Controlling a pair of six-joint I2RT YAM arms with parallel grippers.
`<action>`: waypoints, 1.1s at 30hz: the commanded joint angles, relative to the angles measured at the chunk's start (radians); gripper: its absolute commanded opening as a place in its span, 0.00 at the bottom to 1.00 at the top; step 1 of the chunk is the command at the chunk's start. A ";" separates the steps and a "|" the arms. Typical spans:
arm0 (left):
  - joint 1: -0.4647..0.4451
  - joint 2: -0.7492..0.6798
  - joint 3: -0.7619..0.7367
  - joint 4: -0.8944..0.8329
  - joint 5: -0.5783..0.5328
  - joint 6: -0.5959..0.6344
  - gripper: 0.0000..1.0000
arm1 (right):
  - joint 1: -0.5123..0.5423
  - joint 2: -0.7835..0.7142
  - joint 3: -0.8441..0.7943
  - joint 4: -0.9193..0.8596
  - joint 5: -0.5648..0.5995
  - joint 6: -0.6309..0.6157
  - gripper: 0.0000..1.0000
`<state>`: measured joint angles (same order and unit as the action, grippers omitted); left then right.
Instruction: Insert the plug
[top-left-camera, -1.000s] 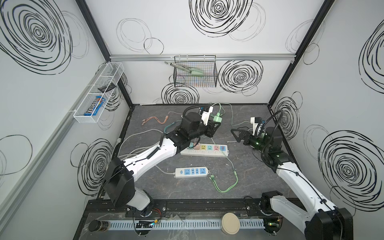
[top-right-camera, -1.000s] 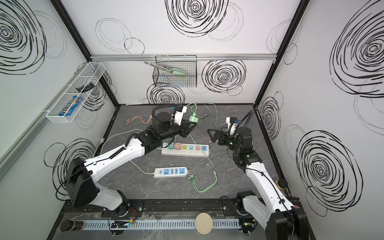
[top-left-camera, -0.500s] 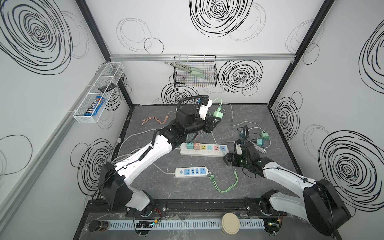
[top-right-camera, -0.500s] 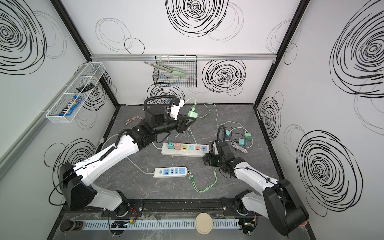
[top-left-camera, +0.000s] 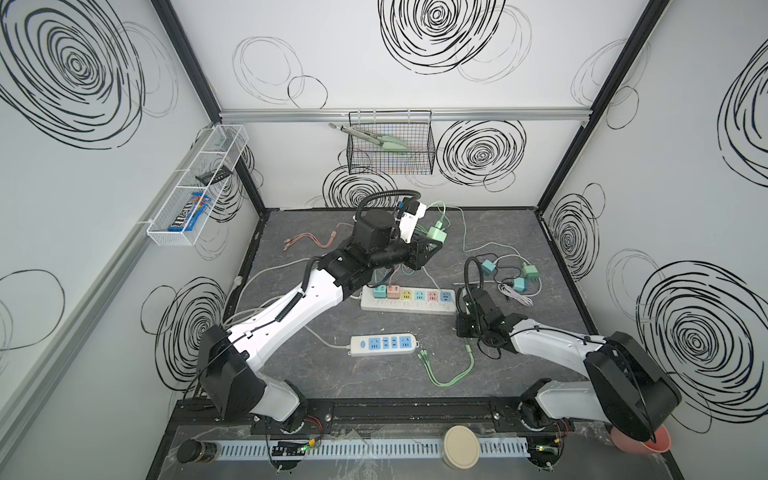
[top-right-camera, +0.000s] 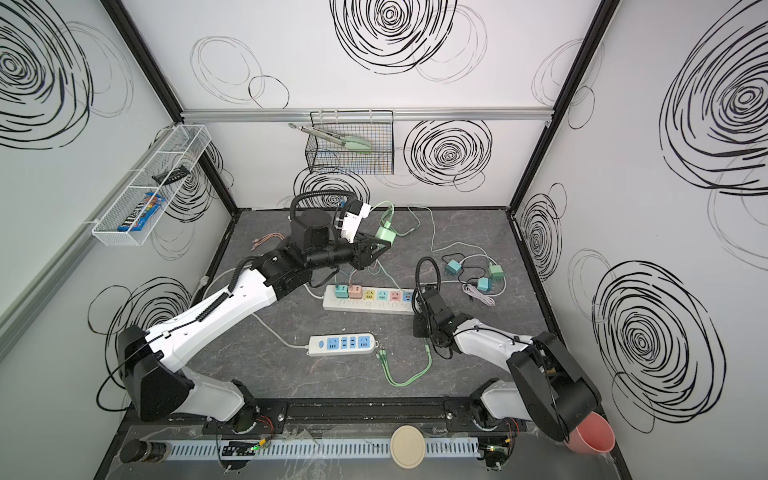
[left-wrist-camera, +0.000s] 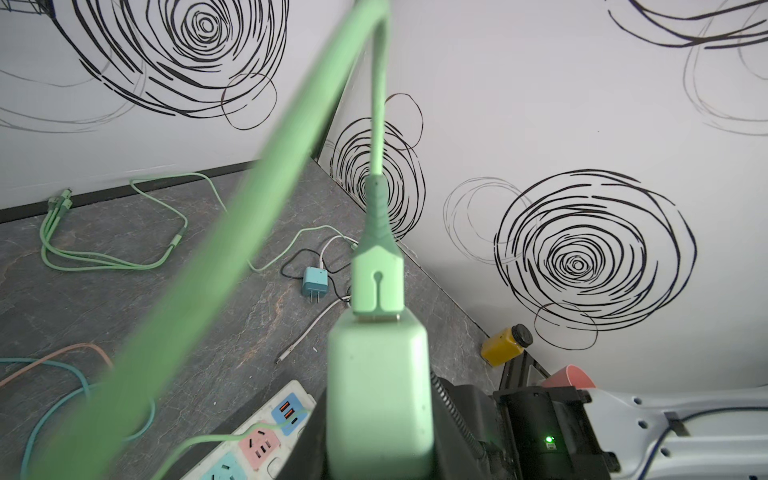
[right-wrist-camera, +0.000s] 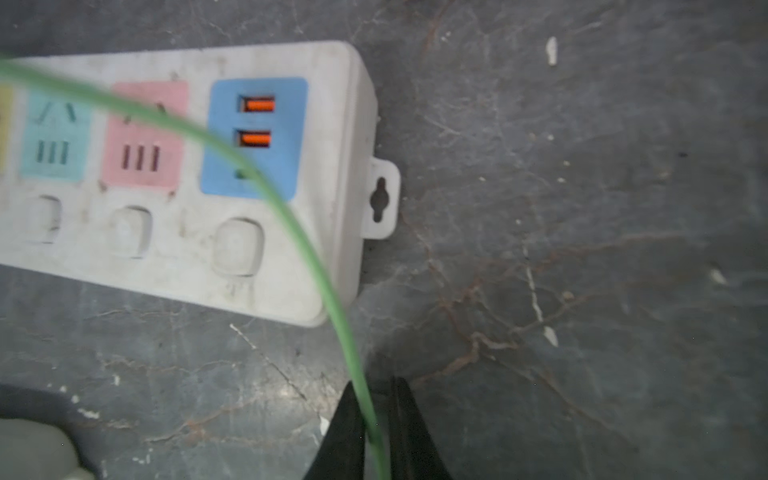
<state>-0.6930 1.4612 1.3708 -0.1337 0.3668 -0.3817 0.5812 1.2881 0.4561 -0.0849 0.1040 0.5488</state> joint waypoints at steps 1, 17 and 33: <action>-0.010 -0.064 0.031 -0.002 0.008 0.045 0.00 | 0.005 -0.119 -0.007 -0.063 0.063 0.000 0.01; -0.043 -0.213 -0.151 0.039 -0.010 0.068 0.00 | -0.314 -0.195 0.297 0.268 -0.145 -0.148 0.00; 0.051 -0.305 -0.309 0.037 -0.052 -0.002 0.00 | -0.293 0.380 0.852 0.575 -0.336 -0.124 0.00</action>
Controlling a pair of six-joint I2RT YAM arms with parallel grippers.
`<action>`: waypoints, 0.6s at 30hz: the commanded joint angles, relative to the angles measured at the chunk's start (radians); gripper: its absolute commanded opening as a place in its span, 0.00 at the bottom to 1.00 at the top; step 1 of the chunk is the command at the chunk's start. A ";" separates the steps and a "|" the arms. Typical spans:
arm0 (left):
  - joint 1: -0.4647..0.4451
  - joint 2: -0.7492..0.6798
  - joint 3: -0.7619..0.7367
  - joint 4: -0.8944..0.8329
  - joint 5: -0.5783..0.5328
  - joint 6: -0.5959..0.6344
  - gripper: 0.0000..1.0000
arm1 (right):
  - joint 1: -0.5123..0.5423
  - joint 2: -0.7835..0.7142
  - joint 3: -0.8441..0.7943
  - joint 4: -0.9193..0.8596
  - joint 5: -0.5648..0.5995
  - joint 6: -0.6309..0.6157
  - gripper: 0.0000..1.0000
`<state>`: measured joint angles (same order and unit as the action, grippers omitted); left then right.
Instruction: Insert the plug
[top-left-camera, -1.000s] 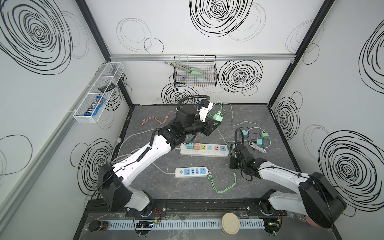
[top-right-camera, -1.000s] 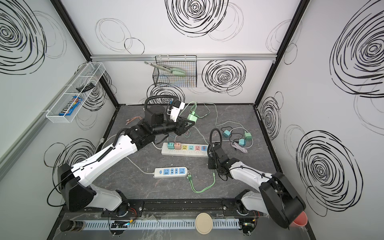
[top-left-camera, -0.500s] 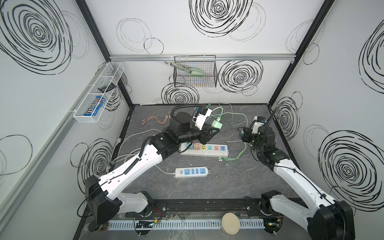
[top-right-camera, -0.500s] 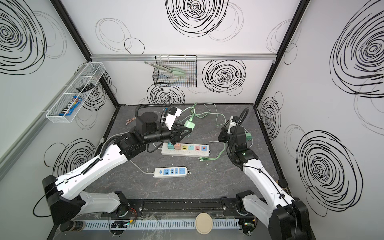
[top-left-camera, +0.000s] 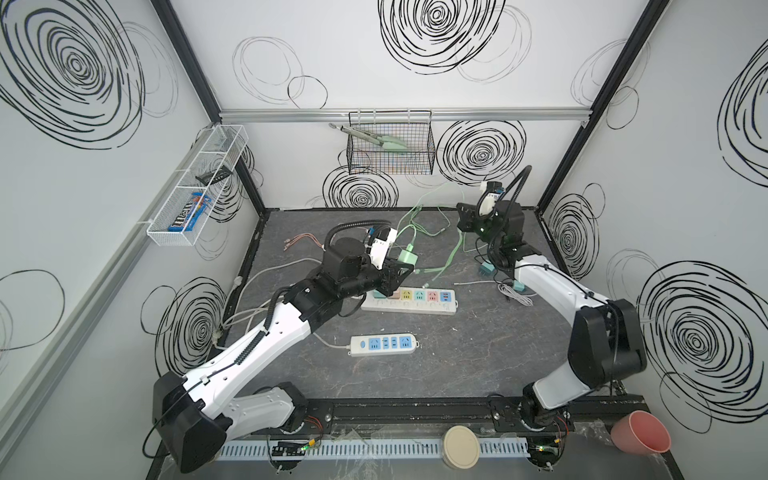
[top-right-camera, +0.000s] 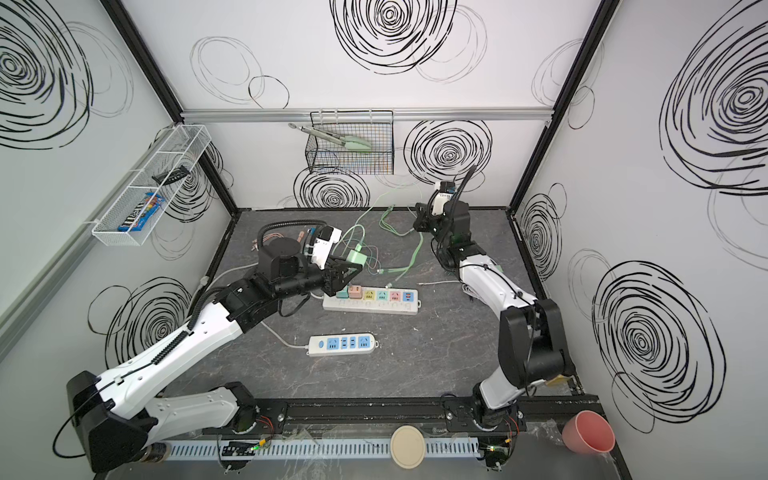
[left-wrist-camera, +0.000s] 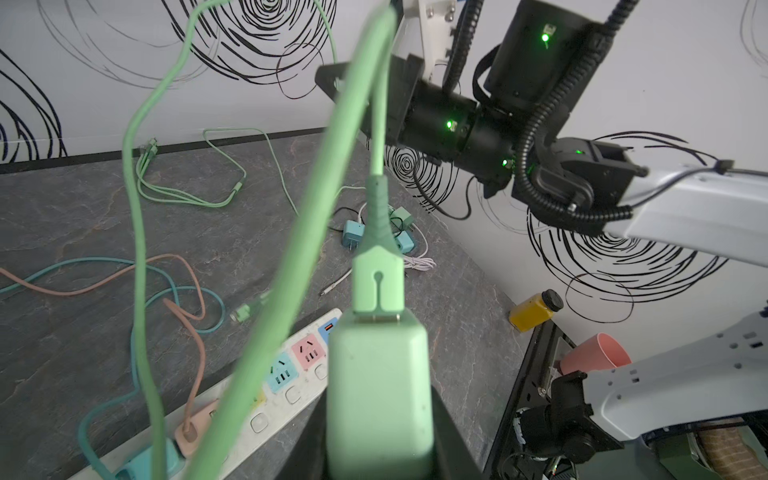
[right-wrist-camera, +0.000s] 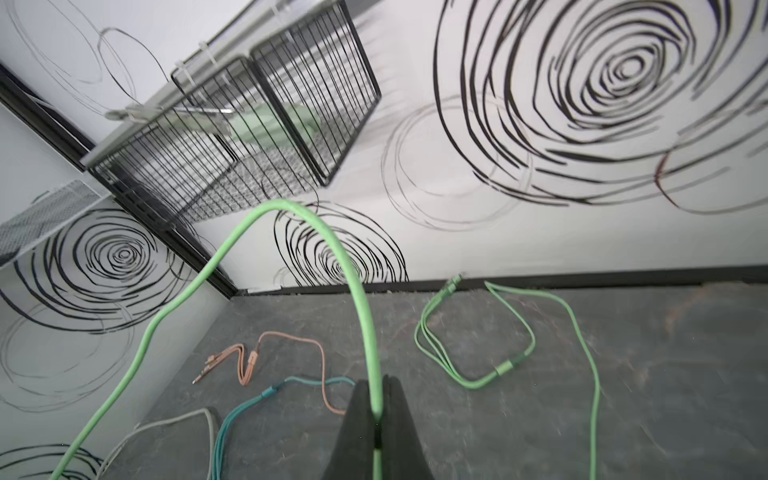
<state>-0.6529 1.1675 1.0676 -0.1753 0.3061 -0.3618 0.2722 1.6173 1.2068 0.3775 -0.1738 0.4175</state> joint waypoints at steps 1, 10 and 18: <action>0.015 -0.008 -0.003 0.081 0.012 -0.020 0.00 | 0.023 0.088 0.140 0.133 -0.075 0.009 0.00; 0.131 0.053 0.055 0.078 -0.004 -0.009 0.00 | 0.146 0.484 0.560 0.182 -0.109 -0.022 0.00; 0.165 0.114 0.018 0.078 -0.041 0.017 0.00 | 0.174 0.638 0.573 0.048 -0.161 -0.150 0.54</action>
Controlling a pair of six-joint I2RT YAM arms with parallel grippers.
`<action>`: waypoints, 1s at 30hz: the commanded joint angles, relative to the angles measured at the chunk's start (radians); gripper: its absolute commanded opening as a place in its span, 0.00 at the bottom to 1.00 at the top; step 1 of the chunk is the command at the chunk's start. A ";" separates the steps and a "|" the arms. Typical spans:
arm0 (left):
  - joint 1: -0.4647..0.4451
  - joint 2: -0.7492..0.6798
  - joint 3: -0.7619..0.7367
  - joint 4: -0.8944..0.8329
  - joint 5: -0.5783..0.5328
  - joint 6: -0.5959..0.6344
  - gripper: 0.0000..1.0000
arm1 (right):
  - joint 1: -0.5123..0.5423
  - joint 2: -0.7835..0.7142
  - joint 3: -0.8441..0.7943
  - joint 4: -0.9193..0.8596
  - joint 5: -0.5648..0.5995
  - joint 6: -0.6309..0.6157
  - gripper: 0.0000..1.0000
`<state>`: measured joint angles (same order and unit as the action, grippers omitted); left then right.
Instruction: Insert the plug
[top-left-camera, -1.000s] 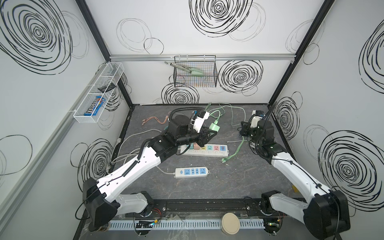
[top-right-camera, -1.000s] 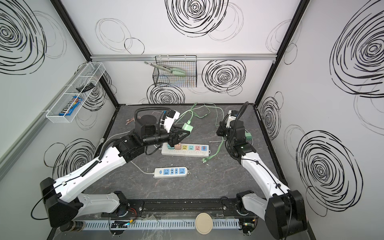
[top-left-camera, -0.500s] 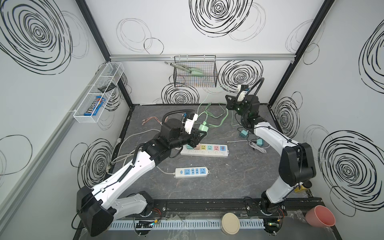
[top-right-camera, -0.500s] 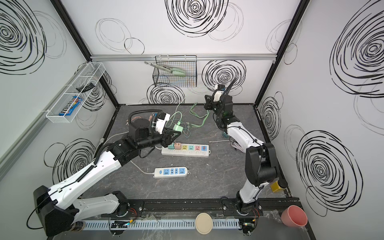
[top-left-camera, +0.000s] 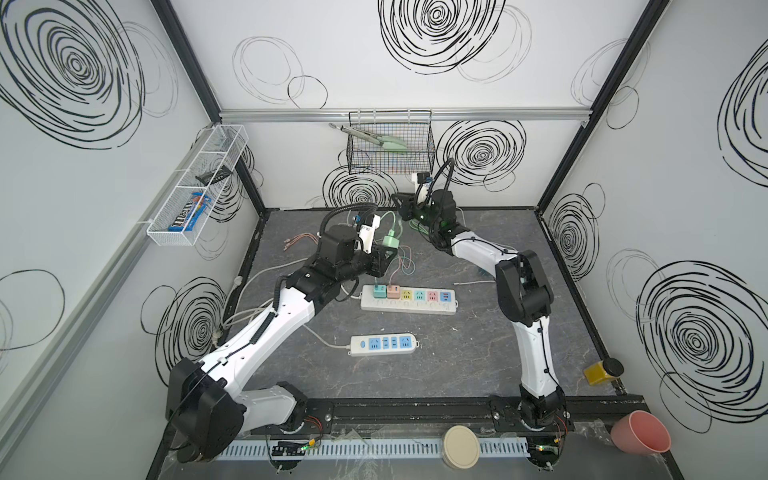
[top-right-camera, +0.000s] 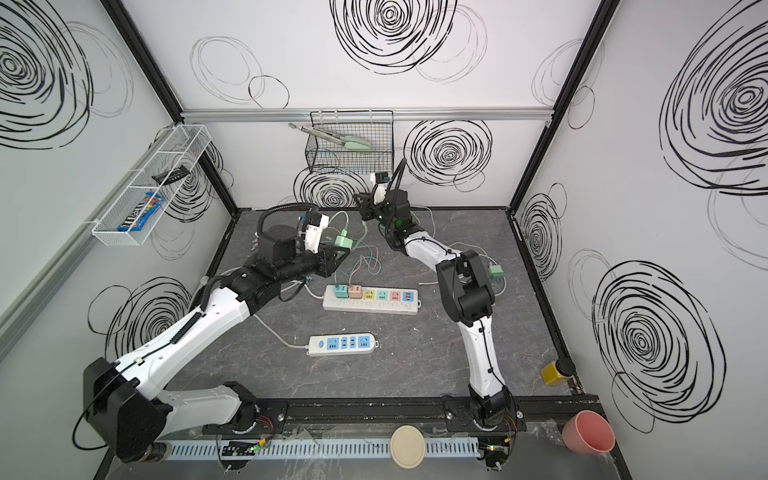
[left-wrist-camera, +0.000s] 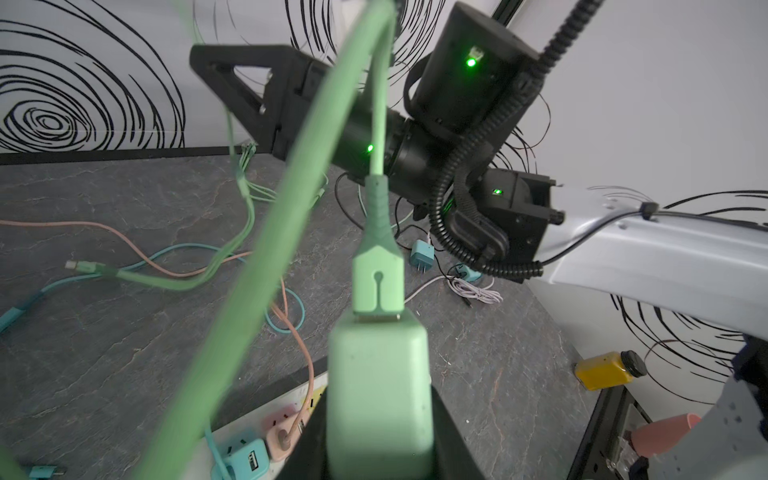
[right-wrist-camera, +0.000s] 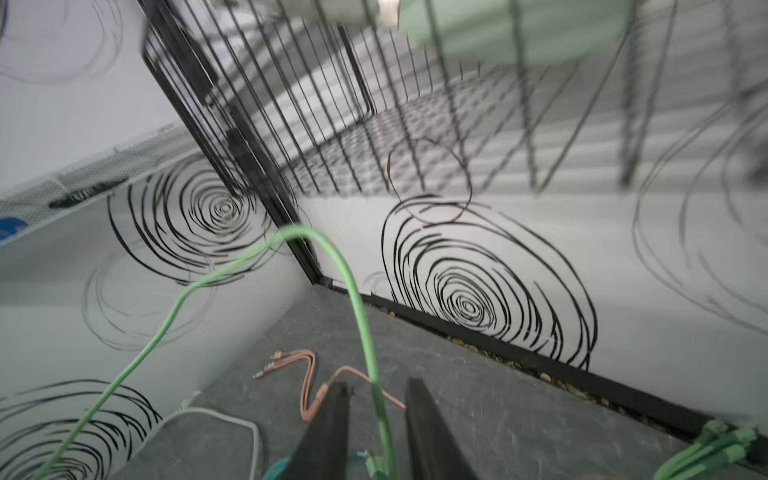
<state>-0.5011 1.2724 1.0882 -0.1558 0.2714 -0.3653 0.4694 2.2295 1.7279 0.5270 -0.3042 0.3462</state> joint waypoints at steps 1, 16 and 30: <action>0.015 0.013 -0.007 0.058 -0.005 0.022 0.00 | -0.029 0.034 0.076 -0.176 -0.022 -0.096 0.61; 0.022 0.051 -0.027 0.074 0.037 0.028 0.00 | -0.223 -0.344 -0.310 -0.508 -0.093 -0.267 0.97; -0.074 0.109 -0.012 0.119 0.052 0.102 0.00 | -0.308 -0.783 -0.724 -0.394 -0.196 -0.171 0.97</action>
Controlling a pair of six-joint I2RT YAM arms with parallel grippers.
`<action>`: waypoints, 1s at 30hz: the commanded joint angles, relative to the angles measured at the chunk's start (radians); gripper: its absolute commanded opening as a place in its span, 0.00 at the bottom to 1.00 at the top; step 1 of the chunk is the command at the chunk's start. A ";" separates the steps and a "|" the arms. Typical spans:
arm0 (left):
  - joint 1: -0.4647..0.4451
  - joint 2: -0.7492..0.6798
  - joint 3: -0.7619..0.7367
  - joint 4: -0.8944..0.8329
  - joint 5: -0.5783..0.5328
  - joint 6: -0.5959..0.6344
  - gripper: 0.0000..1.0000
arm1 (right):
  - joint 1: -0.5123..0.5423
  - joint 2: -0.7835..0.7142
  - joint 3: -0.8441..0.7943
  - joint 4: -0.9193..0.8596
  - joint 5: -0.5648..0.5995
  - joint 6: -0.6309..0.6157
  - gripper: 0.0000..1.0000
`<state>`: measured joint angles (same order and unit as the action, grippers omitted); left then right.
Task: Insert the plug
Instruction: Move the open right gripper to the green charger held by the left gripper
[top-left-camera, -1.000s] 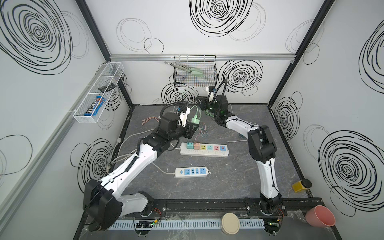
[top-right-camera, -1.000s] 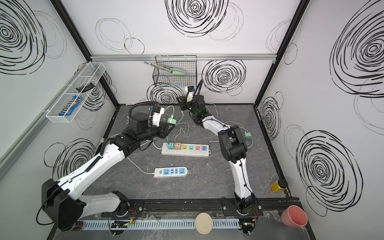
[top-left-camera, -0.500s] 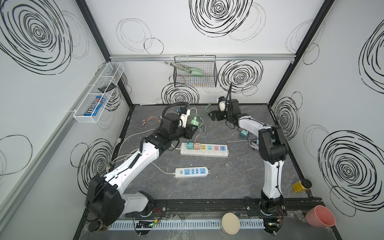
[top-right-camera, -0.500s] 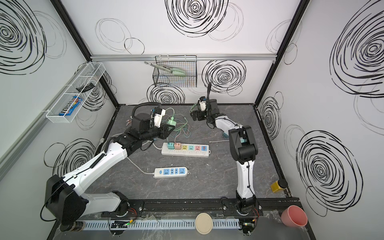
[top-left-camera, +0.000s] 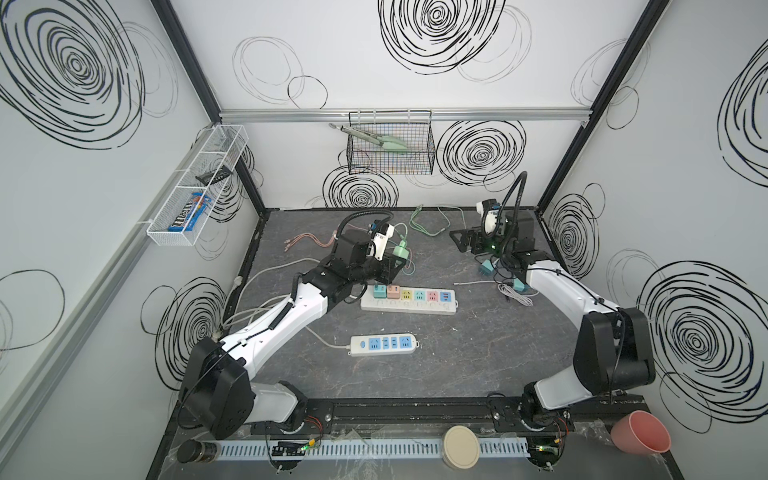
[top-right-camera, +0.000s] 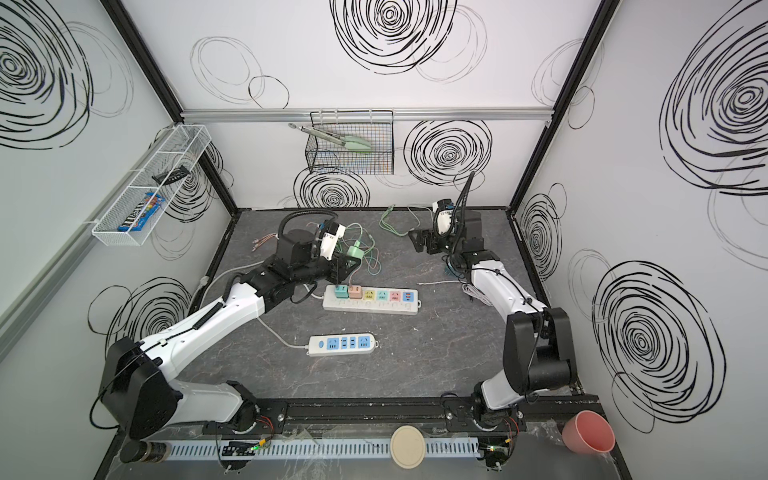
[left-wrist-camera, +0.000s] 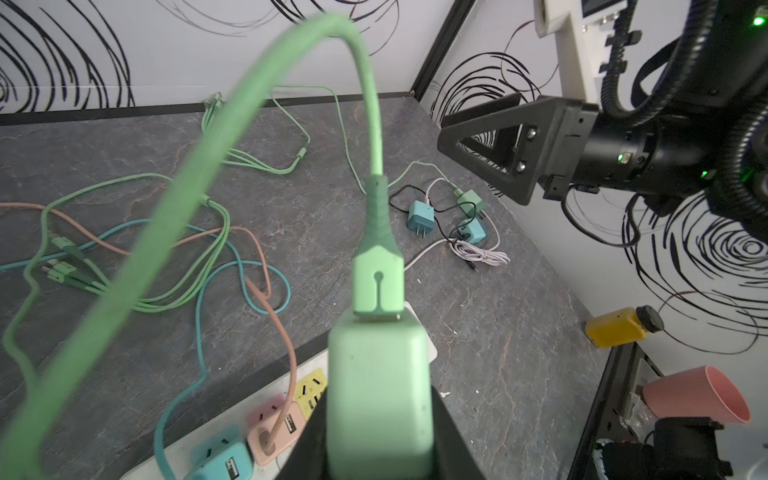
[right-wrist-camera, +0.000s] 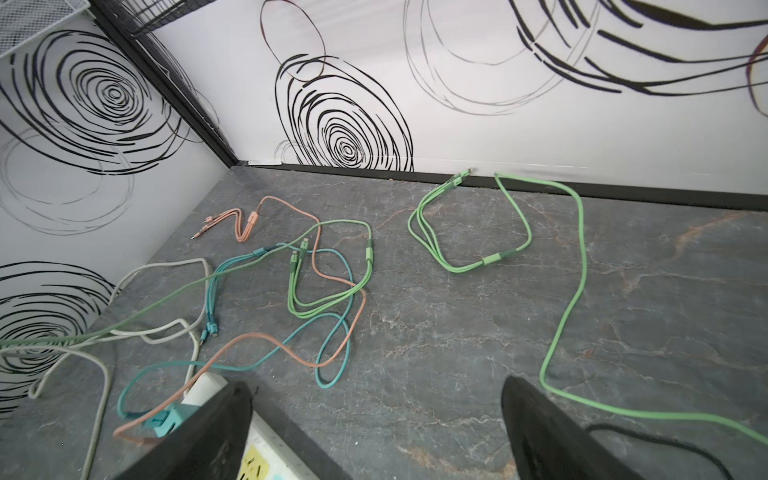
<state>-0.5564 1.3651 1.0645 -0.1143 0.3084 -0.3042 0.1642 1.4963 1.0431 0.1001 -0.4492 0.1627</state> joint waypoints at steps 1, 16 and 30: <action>-0.025 0.023 0.015 0.081 0.018 0.044 0.00 | -0.004 -0.069 -0.056 0.036 -0.039 0.012 0.97; -0.096 0.057 -0.080 0.374 0.126 0.267 0.00 | -0.004 -0.395 -0.285 0.055 -0.046 0.064 0.97; 0.003 0.060 -0.136 0.436 0.395 0.600 0.00 | 0.211 -0.492 -0.225 -0.159 -0.259 -0.296 0.99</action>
<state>-0.5812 1.4303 0.9268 0.2554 0.5972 0.1917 0.3496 1.0092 0.7773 0.0097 -0.6476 -0.0139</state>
